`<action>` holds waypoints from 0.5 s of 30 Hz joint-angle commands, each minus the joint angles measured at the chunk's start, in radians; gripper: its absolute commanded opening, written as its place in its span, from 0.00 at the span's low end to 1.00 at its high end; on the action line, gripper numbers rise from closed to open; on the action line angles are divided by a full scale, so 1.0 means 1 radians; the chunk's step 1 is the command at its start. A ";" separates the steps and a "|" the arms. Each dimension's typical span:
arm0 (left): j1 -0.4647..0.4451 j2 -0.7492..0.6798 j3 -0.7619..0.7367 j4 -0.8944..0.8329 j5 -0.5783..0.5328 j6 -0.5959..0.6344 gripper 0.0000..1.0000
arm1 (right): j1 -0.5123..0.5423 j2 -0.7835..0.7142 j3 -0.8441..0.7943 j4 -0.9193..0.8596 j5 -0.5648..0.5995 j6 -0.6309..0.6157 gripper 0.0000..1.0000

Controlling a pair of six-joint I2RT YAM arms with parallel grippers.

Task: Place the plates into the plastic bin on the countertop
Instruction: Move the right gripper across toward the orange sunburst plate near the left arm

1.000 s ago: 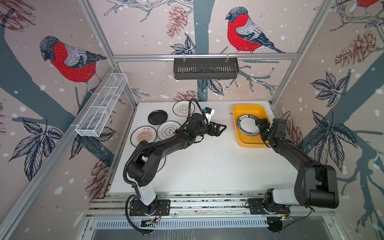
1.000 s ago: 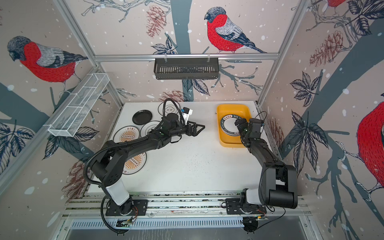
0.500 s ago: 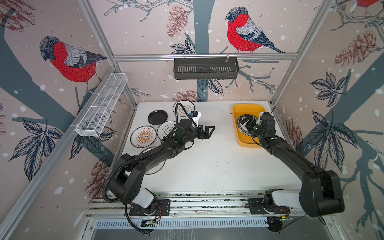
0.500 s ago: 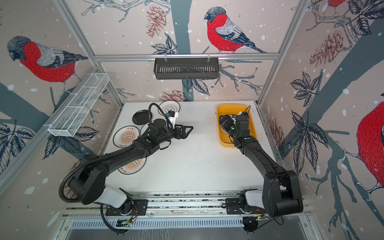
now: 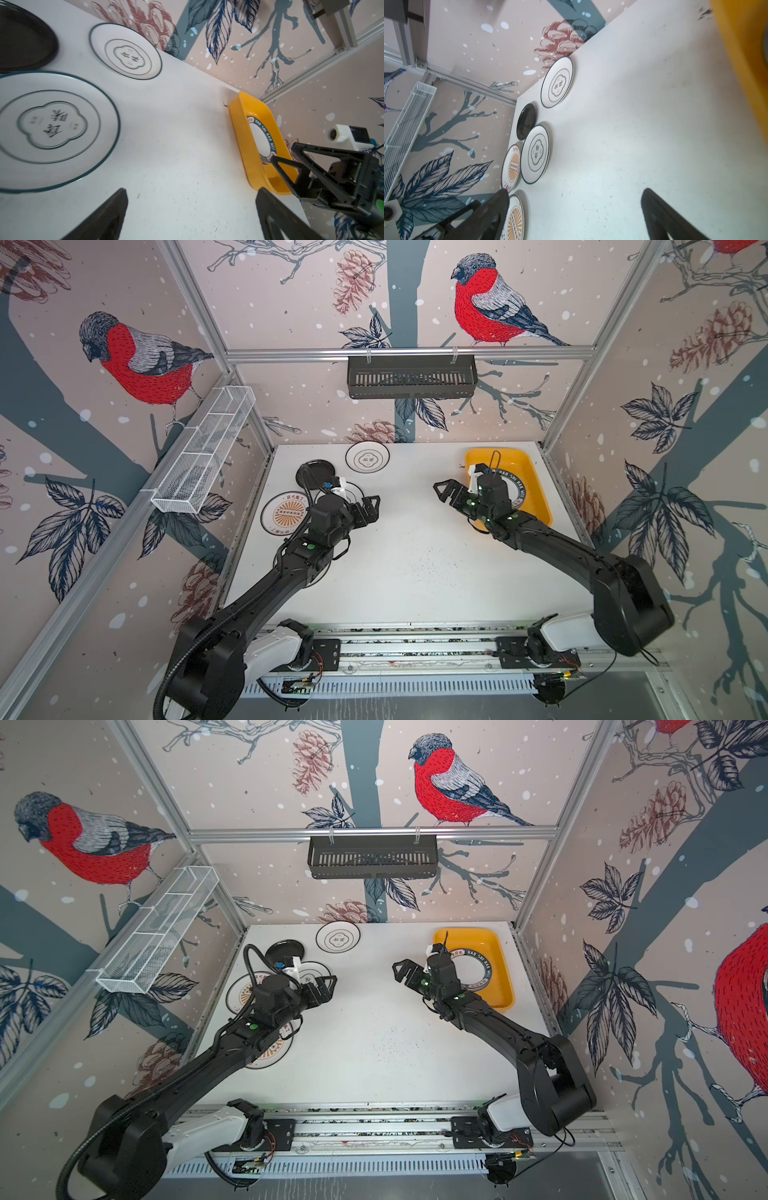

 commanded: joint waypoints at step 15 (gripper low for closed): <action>0.442 -0.323 -0.188 -0.336 -0.162 -0.070 0.96 | 0.292 0.416 0.282 0.141 -0.268 -0.114 0.99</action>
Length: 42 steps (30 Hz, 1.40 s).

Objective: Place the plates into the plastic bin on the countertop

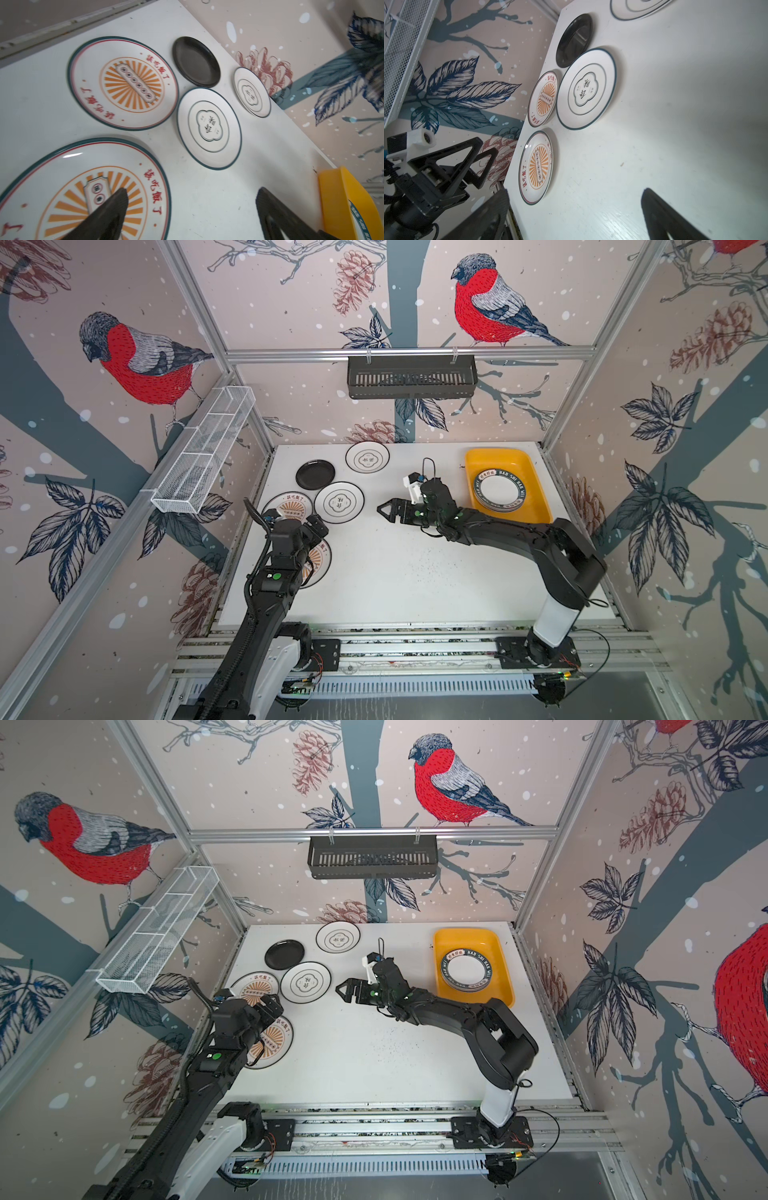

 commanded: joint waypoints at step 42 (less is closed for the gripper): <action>0.466 0.364 -0.165 0.349 0.507 0.044 0.96 | 0.163 0.479 0.361 0.011 -0.126 0.021 0.89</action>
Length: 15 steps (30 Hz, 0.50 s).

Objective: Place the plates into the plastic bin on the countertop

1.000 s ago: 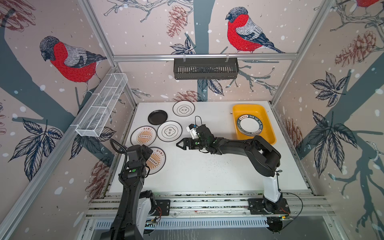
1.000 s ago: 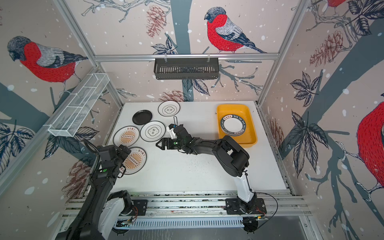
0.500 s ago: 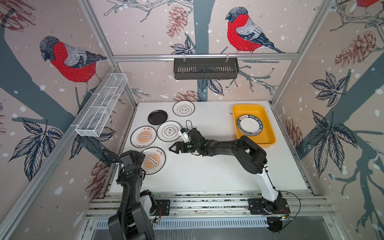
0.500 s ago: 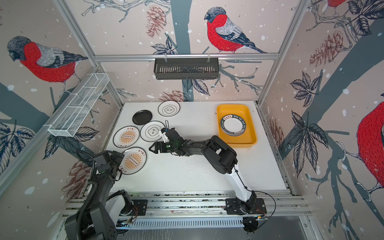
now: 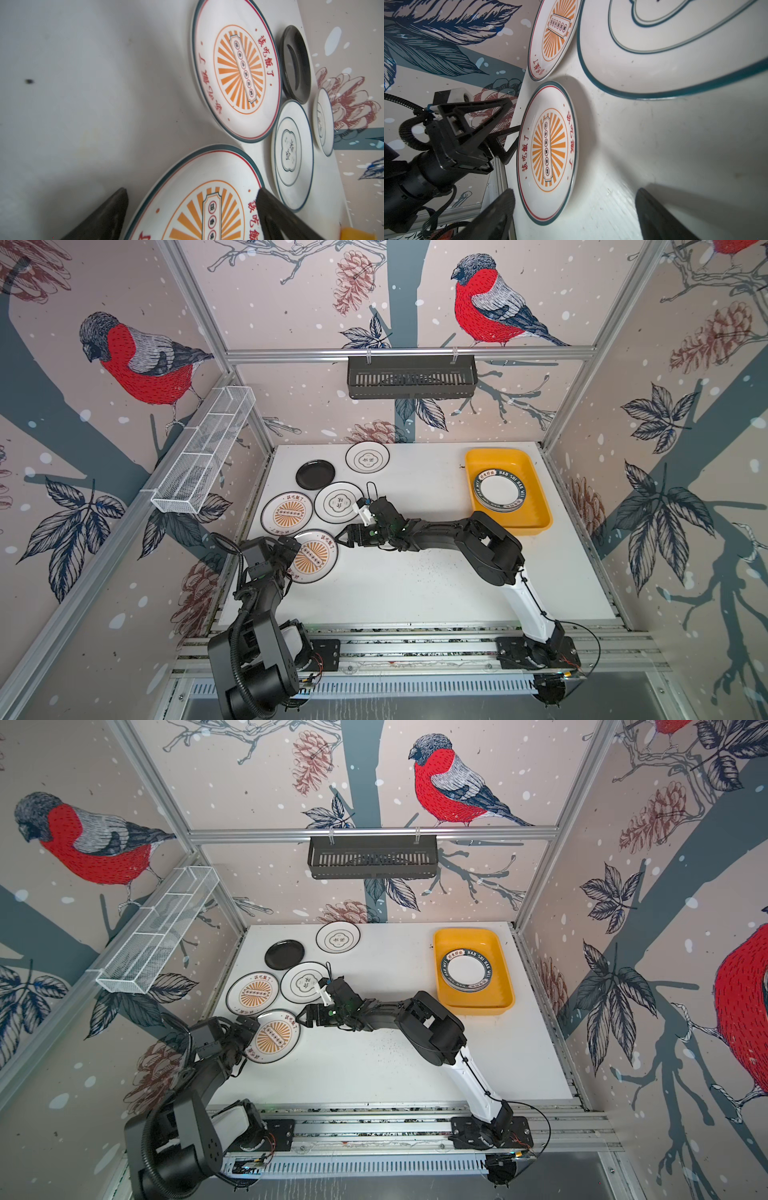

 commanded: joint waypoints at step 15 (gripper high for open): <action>-0.124 0.057 0.049 0.115 0.191 -0.012 0.97 | -0.021 0.005 -0.055 -0.032 0.021 0.054 0.65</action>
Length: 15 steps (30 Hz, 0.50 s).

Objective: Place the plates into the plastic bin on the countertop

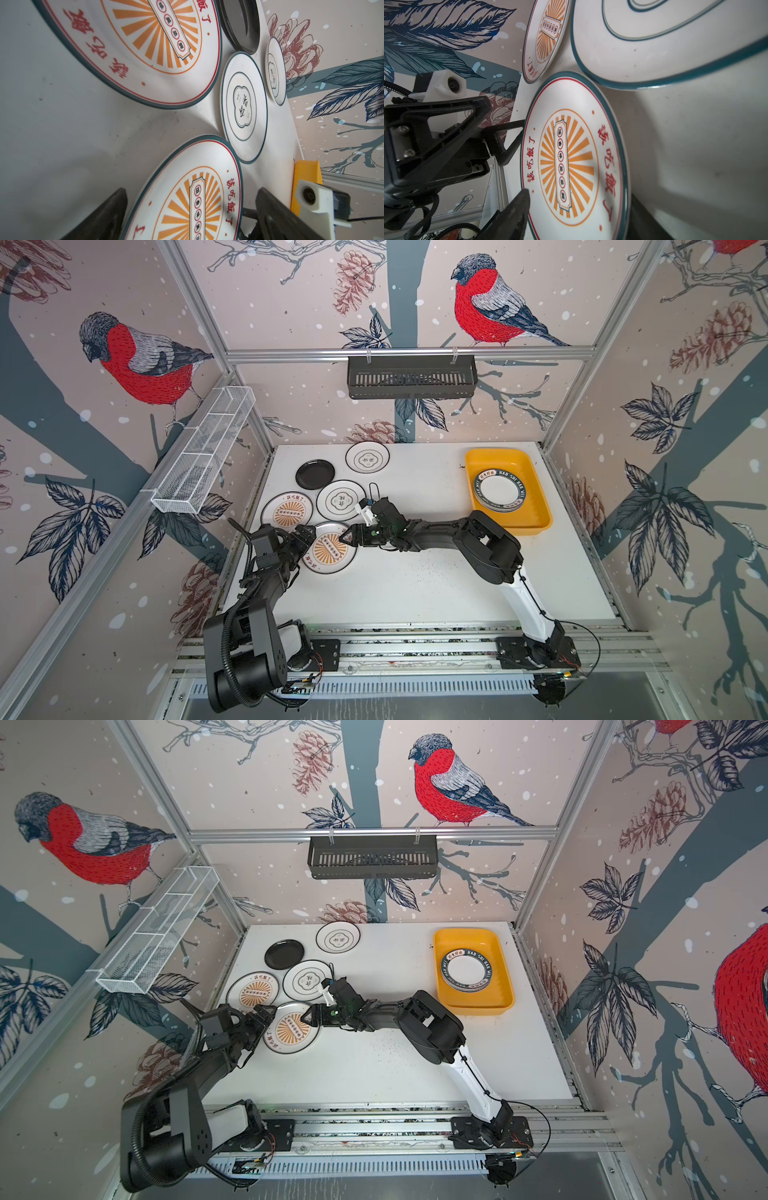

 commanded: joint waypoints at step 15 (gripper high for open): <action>-0.002 -0.022 -0.001 0.013 0.000 -0.011 0.96 | -0.019 -0.047 -0.091 -0.075 0.013 0.014 0.11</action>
